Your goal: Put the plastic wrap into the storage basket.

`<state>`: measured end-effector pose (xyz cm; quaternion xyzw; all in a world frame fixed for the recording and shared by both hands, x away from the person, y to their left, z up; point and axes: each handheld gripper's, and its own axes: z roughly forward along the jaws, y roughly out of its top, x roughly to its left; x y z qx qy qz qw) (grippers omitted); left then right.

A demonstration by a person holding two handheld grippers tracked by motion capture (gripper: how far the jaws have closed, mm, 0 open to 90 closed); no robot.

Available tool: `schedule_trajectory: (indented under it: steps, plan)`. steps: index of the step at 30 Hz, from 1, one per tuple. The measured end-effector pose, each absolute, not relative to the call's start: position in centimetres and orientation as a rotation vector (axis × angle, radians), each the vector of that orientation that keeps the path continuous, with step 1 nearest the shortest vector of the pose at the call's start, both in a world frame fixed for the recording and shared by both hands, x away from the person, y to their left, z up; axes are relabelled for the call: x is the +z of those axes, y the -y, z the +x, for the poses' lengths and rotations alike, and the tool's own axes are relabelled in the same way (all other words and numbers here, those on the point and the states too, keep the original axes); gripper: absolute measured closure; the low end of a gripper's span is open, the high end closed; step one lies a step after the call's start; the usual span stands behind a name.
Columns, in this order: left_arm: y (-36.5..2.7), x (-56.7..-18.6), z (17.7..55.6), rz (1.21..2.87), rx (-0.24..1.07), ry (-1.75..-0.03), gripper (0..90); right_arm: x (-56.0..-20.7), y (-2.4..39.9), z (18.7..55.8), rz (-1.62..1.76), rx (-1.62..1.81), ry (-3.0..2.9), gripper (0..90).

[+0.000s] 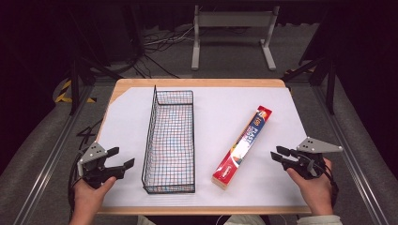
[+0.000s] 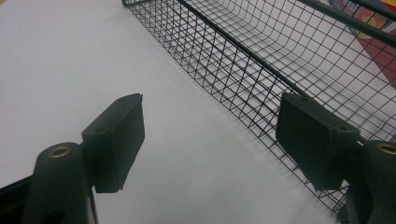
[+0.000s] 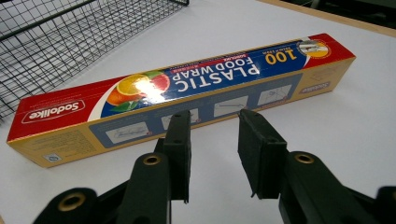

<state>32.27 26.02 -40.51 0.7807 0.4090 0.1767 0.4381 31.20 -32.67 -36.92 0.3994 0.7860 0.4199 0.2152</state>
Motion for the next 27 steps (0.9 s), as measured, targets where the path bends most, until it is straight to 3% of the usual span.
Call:
schedule_trajectory:
  steps: [27]
  plan:
    - [-25.9, -40.6, 32.4, 1.939, 0.445, -1.024, 23.9, -34.6, 27.2, 31.1, 0.964, 1.354, -2.306, 61.8]
